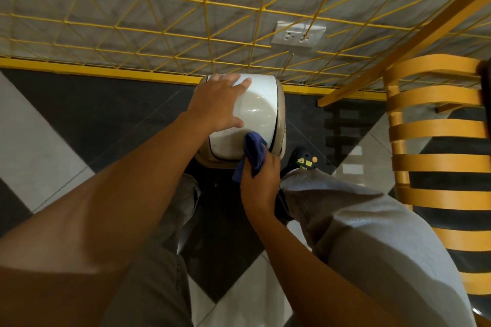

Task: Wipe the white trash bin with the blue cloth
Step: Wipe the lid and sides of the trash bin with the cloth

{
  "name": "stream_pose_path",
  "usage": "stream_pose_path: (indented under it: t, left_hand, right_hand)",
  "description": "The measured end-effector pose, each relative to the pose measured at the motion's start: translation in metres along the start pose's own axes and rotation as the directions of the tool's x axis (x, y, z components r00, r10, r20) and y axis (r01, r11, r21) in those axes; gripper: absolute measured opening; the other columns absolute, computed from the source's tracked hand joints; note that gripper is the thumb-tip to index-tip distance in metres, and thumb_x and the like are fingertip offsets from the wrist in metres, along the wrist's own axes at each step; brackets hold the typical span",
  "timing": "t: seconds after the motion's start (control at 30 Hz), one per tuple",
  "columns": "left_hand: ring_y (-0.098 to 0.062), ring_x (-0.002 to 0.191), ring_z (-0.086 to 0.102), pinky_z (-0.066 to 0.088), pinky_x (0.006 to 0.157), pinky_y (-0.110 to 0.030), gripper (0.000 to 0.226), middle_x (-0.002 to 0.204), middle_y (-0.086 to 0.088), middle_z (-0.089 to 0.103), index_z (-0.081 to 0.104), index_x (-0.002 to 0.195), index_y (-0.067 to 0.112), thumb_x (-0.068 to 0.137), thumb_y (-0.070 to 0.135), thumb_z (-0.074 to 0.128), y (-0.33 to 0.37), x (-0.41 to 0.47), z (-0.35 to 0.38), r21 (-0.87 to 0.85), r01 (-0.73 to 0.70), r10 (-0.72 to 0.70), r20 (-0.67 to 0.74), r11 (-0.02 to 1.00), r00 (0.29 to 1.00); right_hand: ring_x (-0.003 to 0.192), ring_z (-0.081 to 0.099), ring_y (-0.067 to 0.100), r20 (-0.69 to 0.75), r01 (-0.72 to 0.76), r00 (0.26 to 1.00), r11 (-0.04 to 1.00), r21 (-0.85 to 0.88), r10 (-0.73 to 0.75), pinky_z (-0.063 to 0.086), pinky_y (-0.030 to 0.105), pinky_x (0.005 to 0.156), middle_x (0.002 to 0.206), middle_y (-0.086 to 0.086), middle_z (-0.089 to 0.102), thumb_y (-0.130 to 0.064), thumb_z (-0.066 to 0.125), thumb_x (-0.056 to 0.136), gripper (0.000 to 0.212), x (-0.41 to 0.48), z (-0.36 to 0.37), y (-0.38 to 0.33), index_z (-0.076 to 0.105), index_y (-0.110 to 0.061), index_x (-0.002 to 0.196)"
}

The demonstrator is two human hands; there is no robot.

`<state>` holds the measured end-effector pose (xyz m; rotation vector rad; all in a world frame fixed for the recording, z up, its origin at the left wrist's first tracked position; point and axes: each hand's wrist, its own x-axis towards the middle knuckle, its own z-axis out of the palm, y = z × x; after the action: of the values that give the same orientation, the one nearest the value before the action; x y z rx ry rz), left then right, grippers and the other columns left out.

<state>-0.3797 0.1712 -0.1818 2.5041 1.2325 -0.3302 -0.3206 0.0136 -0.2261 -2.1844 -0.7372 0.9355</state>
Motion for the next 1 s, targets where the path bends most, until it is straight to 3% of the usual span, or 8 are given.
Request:
stream_pose_path:
  t: [0.07, 0.13, 0.23, 0.37, 0.47, 0.6, 0.9, 1.0]
  left_hand:
    - [-0.031, 0.134, 0.025, 0.025, 0.107, -0.041, 0.088, 0.153, -0.001, 0.022, 0.019, 0.146, 0.028, 0.075, 0.050, 0.067, -0.004, 0.001, -0.003, -0.005, -0.014, 0.014, -0.008, 1.000, 1.000]
    - [-0.031, 0.131, 0.029, 0.028, 0.105, -0.041, 0.087, 0.152, 0.000, 0.026, 0.023, 0.145, 0.031, 0.074, 0.050, 0.068, -0.009, 0.003, -0.006, -0.017, -0.027, 0.027, -0.014, 0.999, 1.000]
    - [-0.029, 0.131, 0.030, 0.030, 0.104, -0.042, 0.082, 0.150, 0.000, 0.029, 0.026, 0.144, 0.033, 0.075, 0.047, 0.068, -0.013, 0.005, -0.010, -0.041, -0.036, 0.036, 0.000, 0.999, 0.999]
    - [-0.030, 0.134, 0.025, 0.026, 0.107, -0.042, 0.079, 0.150, 0.001, 0.028, 0.026, 0.144, 0.032, 0.078, 0.041, 0.068, -0.010, 0.003, -0.012, -0.070, -0.021, 0.022, 0.005, 0.997, 1.000]
    - [-0.031, 0.134, 0.024, 0.026, 0.107, -0.040, 0.079, 0.151, 0.001, 0.026, 0.025, 0.145, 0.031, 0.079, 0.039, 0.068, -0.008, 0.002, -0.010, -0.083, -0.013, 0.013, 0.000, 0.996, 1.000]
    - [-0.030, 0.132, 0.026, 0.028, 0.106, -0.040, 0.079, 0.151, 0.001, 0.026, 0.025, 0.145, 0.031, 0.079, 0.039, 0.068, -0.008, 0.002, -0.010, -0.080, -0.013, 0.012, -0.007, 0.997, 1.000]
    - [-0.032, 0.135, 0.023, 0.027, 0.107, -0.041, 0.079, 0.151, 0.000, 0.026, 0.024, 0.145, 0.030, 0.079, 0.038, 0.068, -0.006, 0.001, -0.011, -0.091, -0.001, 0.001, -0.001, 0.996, 1.000]
    - [-0.032, 0.134, 0.024, 0.027, 0.106, -0.040, 0.079, 0.151, 0.000, 0.026, 0.025, 0.145, 0.030, 0.079, 0.038, 0.068, -0.006, 0.000, -0.010, -0.092, -0.008, 0.007, -0.011, 0.996, 1.000]
  right_hand:
    - [0.121, 0.042, 0.014, 0.087, 0.297, 0.953, 0.952, -0.067, -0.291, 0.030, 0.012, 0.099, 0.134, 0.011, 0.047, -0.009, 0.054, 0.088, 0.048, -0.001, -0.008, -0.001, 0.045, -0.009, 0.134]
    - [0.119, 0.041, 0.017, 0.124, 0.551, 0.834, 0.817, -0.169, -0.537, 0.037, 0.026, 0.101, 0.128, 0.021, 0.052, -0.009, 0.053, 0.080, 0.052, 0.010, -0.007, 0.002, 0.046, -0.001, 0.131]
    - [0.111, 0.041, 0.023, 0.284, 0.714, 0.700, 0.628, -0.310, -0.655, 0.044, 0.039, 0.093, 0.120, 0.023, 0.060, -0.005, 0.050, 0.074, 0.051, 0.028, -0.002, -0.005, 0.054, 0.004, 0.124]
    - [0.103, 0.053, 0.031, 0.495, 0.788, 0.615, 0.447, -0.424, -0.614, 0.049, 0.042, 0.083, 0.114, 0.018, 0.061, -0.001, 0.062, 0.068, 0.054, 0.036, -0.003, -0.012, 0.058, -0.003, 0.122]
    - [0.087, 0.057, 0.029, 0.574, 0.821, 0.563, 0.326, -0.468, -0.594, 0.049, 0.033, 0.069, 0.098, 0.013, 0.064, -0.011, 0.064, 0.062, 0.053, 0.034, -0.002, -0.005, 0.063, -0.006, 0.115]
    - [0.084, 0.060, 0.032, 0.616, 0.810, 0.586, 0.357, -0.466, -0.526, 0.050, 0.036, 0.068, 0.094, 0.013, 0.062, -0.009, 0.075, 0.059, 0.051, 0.033, -0.002, -0.002, 0.065, -0.008, 0.109]
    - [0.085, 0.061, 0.031, 0.579, 0.807, 0.589, 0.368, -0.462, -0.563, 0.050, 0.036, 0.069, 0.097, 0.012, 0.063, -0.016, 0.051, 0.072, 0.039, 0.033, -0.005, -0.005, 0.065, -0.011, 0.109]
    - [0.084, 0.061, 0.034, 0.605, 0.774, 0.633, 0.369, -0.515, -0.484, 0.053, 0.041, 0.067, 0.096, 0.014, 0.062, -0.009, 0.065, 0.068, 0.036, 0.031, -0.006, 0.000, 0.067, -0.008, 0.104]
